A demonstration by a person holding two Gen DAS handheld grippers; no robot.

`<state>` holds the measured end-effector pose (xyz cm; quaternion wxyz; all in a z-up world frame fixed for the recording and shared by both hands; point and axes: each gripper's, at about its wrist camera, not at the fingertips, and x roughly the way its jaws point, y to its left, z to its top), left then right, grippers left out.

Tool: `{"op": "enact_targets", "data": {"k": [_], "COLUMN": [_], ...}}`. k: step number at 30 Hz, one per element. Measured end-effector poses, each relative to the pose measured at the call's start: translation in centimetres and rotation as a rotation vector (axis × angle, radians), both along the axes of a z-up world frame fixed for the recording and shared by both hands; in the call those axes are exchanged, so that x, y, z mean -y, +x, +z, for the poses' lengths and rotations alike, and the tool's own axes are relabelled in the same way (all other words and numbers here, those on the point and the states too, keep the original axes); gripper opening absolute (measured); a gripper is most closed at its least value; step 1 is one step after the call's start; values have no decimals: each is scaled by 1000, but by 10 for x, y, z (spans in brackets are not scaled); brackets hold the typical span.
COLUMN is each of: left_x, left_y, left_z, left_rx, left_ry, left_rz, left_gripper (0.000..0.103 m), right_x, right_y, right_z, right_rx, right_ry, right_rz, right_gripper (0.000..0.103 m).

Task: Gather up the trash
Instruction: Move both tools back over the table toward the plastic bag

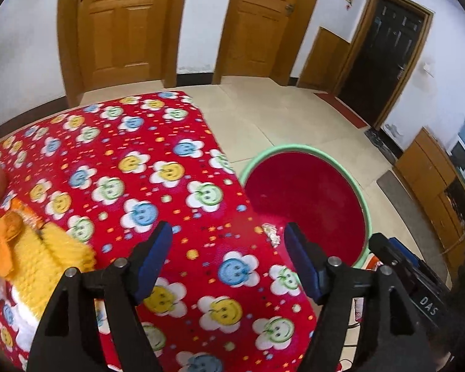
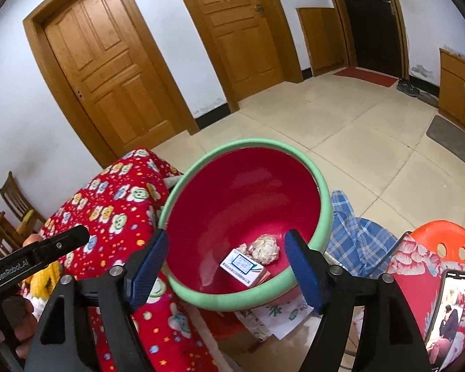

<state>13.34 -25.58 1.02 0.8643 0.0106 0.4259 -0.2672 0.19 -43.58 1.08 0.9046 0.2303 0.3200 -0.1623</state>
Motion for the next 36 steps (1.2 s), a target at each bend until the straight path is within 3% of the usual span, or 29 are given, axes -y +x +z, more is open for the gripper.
{"op": "enact_targets", "data": {"k": [22,36], "left_x": [-97,-158], "left_y": [-23,-34], "left_z": [21,23], "left_rx": [54,69], "left_ry": [2,5], "left_rz": [164,263], "left_gripper": [78,78], "right_x": [-66,-104], "right_y": [-4,0], "right_z": [22,19], "right_rx": [16,-3], "right_ry": [-9,-2], "right_rz": [122,189], "right_gripper": [78,78]}}
